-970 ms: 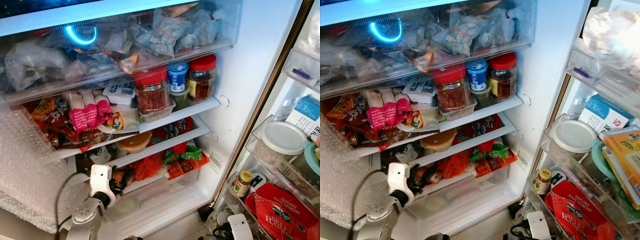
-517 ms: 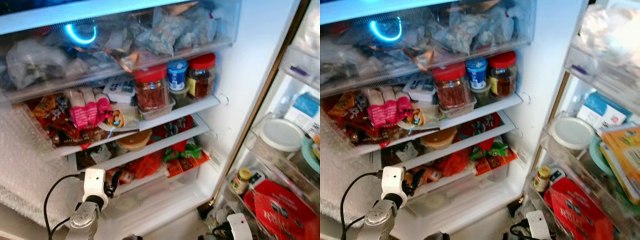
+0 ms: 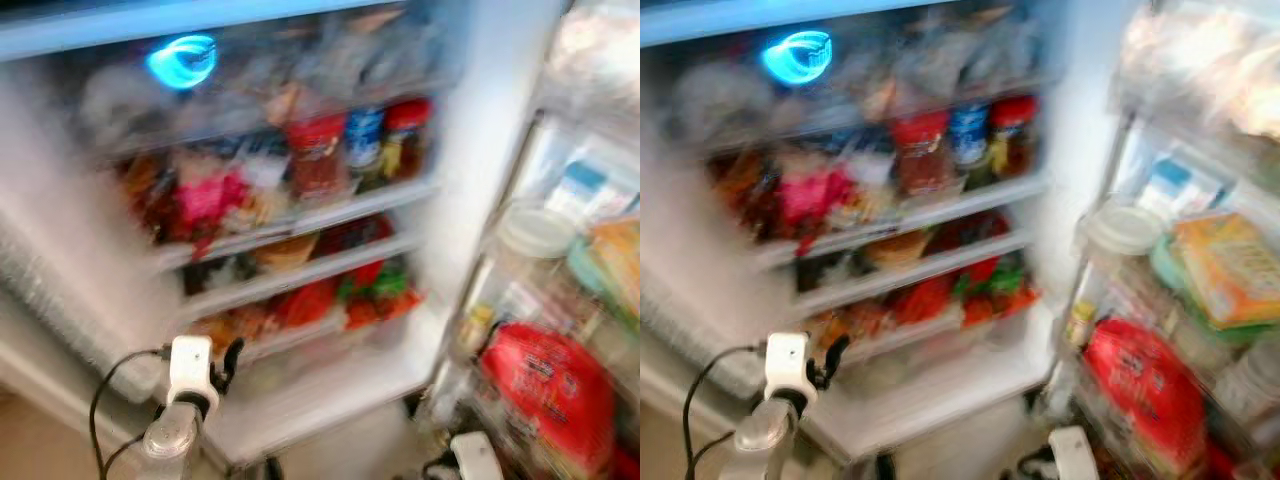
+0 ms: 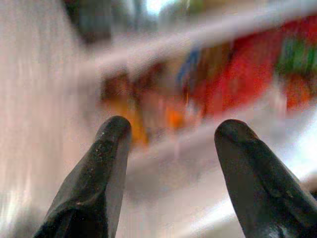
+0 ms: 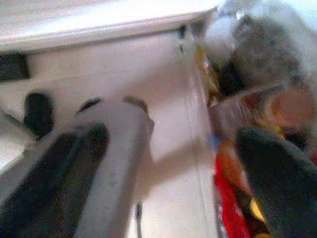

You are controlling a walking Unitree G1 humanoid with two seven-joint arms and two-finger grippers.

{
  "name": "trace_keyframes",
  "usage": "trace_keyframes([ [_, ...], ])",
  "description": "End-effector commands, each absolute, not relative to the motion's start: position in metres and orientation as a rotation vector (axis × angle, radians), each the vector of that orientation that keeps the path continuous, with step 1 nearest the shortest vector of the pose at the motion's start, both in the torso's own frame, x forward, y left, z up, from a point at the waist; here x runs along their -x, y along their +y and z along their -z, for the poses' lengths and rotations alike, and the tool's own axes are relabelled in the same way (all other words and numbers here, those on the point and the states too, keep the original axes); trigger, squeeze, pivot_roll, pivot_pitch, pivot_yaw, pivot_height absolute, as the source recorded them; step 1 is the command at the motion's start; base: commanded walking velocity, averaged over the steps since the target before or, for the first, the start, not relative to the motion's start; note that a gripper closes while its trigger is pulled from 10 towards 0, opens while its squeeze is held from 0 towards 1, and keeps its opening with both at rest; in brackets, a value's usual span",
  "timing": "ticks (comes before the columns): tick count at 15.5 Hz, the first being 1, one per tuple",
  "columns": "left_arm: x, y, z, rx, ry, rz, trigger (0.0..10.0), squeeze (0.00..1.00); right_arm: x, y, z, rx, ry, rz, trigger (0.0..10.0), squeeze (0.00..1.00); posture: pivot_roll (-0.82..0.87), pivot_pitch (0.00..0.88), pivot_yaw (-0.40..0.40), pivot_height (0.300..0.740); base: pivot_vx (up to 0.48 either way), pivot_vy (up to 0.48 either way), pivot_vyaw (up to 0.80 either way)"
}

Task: Restocking fridge

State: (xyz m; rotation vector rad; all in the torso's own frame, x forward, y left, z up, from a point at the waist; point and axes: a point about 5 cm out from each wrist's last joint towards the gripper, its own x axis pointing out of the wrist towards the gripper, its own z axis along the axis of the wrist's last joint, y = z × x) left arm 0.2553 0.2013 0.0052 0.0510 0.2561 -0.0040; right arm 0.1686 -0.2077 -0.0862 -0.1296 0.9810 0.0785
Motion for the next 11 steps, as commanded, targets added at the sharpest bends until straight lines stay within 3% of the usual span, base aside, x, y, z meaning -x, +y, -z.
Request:
trace_keyframes([
  [1,-0.259,0.202,-0.009,-0.059,0.244,0.002,10.0,0.00,-0.158,-0.203,0.092,0.122,1.022,-0.090,10.0,0.00,-0.17,0.000,0.057,0.656,-0.304,0.000,0.00],
  [7,-0.254,0.210,0.002,-0.014,0.290,-0.077,10.0,0.00,-0.161,-0.204,0.091,0.117,1.014,-0.094,10.0,0.00,-0.16,0.000,0.045,0.656,-0.305,0.000,0.00],
  [11,-0.229,0.225,0.037,0.074,0.534,-0.203,10.0,0.00,-0.163,-0.204,0.090,0.119,1.010,-0.097,10.0,0.00,-0.15,0.000,0.030,0.656,0.000,0.000,0.00],
])
